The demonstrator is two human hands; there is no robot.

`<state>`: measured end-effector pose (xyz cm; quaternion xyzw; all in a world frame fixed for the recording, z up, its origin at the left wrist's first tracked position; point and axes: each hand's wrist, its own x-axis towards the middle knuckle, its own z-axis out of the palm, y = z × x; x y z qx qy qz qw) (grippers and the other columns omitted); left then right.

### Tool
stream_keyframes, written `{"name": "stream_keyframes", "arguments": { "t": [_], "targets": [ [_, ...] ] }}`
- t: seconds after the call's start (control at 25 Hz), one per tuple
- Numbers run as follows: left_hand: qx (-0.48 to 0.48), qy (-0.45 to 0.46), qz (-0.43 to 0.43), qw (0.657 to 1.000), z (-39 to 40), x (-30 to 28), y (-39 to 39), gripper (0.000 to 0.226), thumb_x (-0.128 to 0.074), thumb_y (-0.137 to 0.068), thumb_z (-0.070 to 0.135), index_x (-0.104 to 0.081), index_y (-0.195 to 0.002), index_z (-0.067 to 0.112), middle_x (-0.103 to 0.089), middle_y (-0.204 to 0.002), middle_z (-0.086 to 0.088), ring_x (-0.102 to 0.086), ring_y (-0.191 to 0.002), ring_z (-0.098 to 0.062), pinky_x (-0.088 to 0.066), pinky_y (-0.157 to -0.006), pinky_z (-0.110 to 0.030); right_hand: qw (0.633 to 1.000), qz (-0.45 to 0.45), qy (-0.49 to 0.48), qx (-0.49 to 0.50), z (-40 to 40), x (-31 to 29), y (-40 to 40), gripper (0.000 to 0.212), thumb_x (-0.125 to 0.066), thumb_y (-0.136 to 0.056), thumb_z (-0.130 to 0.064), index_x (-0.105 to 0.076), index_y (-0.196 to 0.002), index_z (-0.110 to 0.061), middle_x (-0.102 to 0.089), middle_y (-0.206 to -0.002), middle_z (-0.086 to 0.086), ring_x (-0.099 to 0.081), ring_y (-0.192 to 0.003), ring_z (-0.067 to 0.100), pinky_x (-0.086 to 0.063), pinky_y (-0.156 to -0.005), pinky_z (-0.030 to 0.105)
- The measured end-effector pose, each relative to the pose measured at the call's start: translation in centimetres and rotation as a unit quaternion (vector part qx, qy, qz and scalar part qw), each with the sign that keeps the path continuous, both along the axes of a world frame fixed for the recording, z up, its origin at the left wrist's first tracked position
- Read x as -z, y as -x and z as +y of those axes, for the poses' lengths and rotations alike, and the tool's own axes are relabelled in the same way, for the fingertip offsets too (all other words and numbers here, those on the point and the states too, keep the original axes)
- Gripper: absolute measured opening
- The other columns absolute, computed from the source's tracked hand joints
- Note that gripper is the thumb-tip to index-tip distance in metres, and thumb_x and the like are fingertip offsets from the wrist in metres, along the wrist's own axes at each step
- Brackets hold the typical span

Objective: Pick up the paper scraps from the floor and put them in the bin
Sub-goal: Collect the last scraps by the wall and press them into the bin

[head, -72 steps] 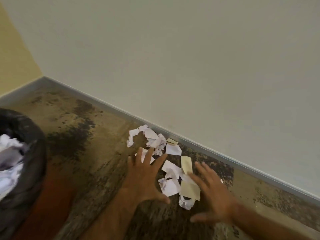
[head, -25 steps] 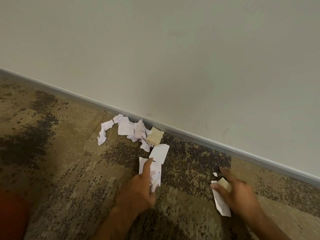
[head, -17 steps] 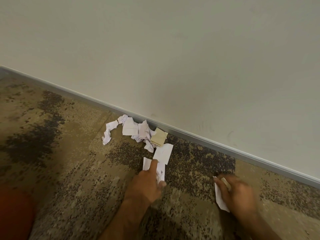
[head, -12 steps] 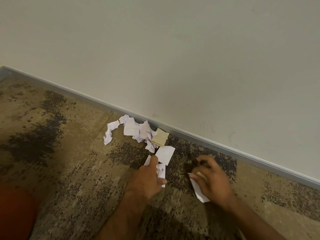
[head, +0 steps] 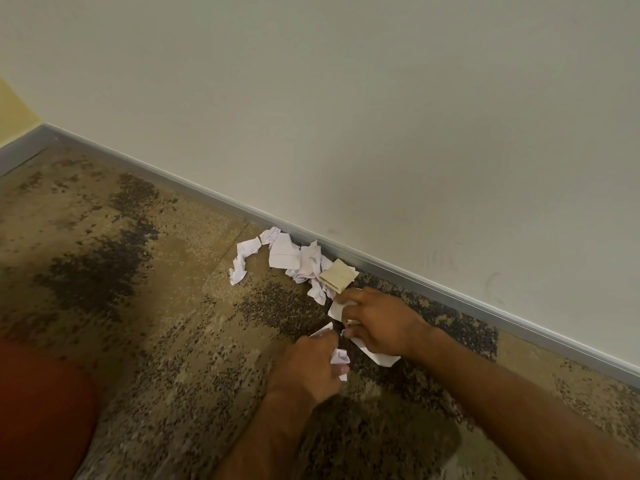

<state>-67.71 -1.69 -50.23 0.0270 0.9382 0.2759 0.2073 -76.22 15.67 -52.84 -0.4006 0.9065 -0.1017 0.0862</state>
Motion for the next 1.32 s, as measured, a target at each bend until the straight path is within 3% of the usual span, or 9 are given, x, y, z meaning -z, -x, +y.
{"name": "stream_keyframes", "arguments": {
  "t": [0.12, 0.2, 0.32, 0.52, 0.68, 0.84, 1.16, 1.24, 1.32],
  "targets": [
    [0.012, -0.012, -0.052, 0.998, -1.0, 0.2, -1.5, 0.019, -0.066, -0.085, 0.034, -0.053, -0.092, 0.023, -0.07, -0.103, 0.003, -0.066, -0.094, -0.017, -0.047, -0.072, -0.022, 0.999, -0.023, 0.026, 0.025, -0.2, 0.2, -0.3, 0.021, -0.062, -0.089, -0.038, -0.07, -0.097, -0.02, -0.054, -0.123, 0.002, -0.06, -0.098, 0.025, -0.052, -0.078, 0.032],
    [0.008, -0.035, -0.072, 0.997, -2.1, 0.0, -3.0, 0.024, -0.066, -0.079, 0.036, -0.052, -0.095, 0.024, -0.07, -0.109, 0.007, -0.067, -0.098, -0.014, -0.055, -0.082, -0.026, 0.996, -0.035, 0.033, 0.078, -0.3, -0.1, -0.1, 0.019, -0.061, -0.089, -0.039, -0.07, -0.092, -0.023, -0.047, -0.134, 0.001, -0.063, -0.093, 0.025, -0.053, -0.079, 0.032],
    [0.019, -0.009, -0.035, 0.999, -4.1, -1.5, -4.3, 0.026, -0.067, -0.083, 0.034, -0.057, -0.104, 0.023, -0.063, -0.128, 0.009, -0.062, -0.11, -0.013, -0.05, -0.088, -0.02, 0.991, -0.047, -0.009, 0.121, -1.1, -0.6, 0.2, 0.02, -0.056, -0.093, -0.037, -0.068, -0.096, -0.022, -0.049, -0.133, 0.001, -0.062, -0.094, 0.022, -0.051, -0.083, 0.032],
    [-0.004, -0.022, 0.072, 0.997, -6.8, -8.4, -4.5, 0.013, -0.062, -0.088, 0.032, -0.051, -0.093, 0.027, -0.065, -0.106, 0.008, -0.055, -0.081, -0.004, -0.049, -0.07, -0.015, 0.985, -0.047, 0.002, 0.168, -1.5, -1.9, -1.7, 0.019, -0.06, -0.091, -0.034, -0.071, -0.096, -0.018, -0.064, -0.11, 0.001, -0.061, -0.094, 0.018, -0.047, -0.082, 0.026],
    [-0.035, -0.055, 0.174, 0.983, -7.7, -15.0, -4.8, 0.019, -0.065, -0.089, 0.036, -0.046, -0.089, 0.034, -0.065, -0.097, 0.002, -0.056, -0.079, -0.011, -0.046, -0.064, -0.018, 0.955, -0.109, 0.106, 0.255, -1.9, -8.0, -2.2, 0.01, -0.075, -0.082, -0.029, -0.067, -0.077, -0.029, -0.067, -0.087, -0.006, -0.063, -0.08, 0.014, -0.043, -0.064, 0.022],
    [-0.062, -0.11, 0.239, 0.963, -9.3, -21.5, -6.6, 0.027, -0.067, -0.086, 0.042, -0.041, -0.083, 0.038, -0.064, -0.09, 0.006, -0.059, -0.076, -0.01, -0.046, -0.062, -0.016, 0.932, -0.103, 0.214, 0.275, -5.1, -18.1, -2.8, 0.01, -0.078, -0.08, -0.026, -0.07, -0.077, -0.021, -0.069, -0.075, -0.006, -0.063, -0.066, 0.012, -0.044, -0.057, 0.024],
    [-0.235, -0.101, 0.372, 0.892, -23.6, -34.8, -15.2, 0.026, -0.074, -0.077, 0.037, -0.055, -0.07, 0.022, -0.06, -0.063, 0.008, -0.056, -0.059, -0.002, -0.037, -0.051, -0.008, 0.911, -0.137, 0.386, 0.044, -24.5, -40.1, -8.2, 0.011, -0.073, -0.085, -0.011, -0.068, -0.08, -0.003, -0.062, -0.051, -0.007, -0.053, -0.042, 0.002, -0.04, -0.041, 0.014],
    [-0.278, -0.009, 0.327, 0.903, -29.4, -34.8, -16.8, 0.03, -0.072, -0.079, 0.041, -0.053, -0.071, 0.02, -0.06, -0.068, 0.005, -0.052, -0.061, -0.005, -0.033, -0.051, -0.014, 0.922, -0.137, 0.363, -0.015, -30.2, -41.3, -9.3, 0.011, -0.076, -0.083, -0.02, -0.069, -0.078, -0.013, -0.065, -0.06, -0.01, -0.06, -0.053, 0.005, -0.046, -0.048, 0.021],
    [-0.305, 0.073, 0.189, 0.93, -34.3, -33.0, -18.3, 0.03, -0.071, -0.08, 0.048, -0.055, -0.08, 0.023, -0.062, -0.082, 0.002, -0.053, -0.069, -0.01, -0.036, -0.057, -0.026, 0.944, -0.113, 0.305, -0.057, -35.3, -40.4, -10.2, 0.012, -0.076, -0.083, -0.03, -0.069, -0.084, -0.02, -0.067, -0.08, -0.012, -0.063, -0.07, 0.008, -0.046, -0.061, 0.023]
  ]
}}
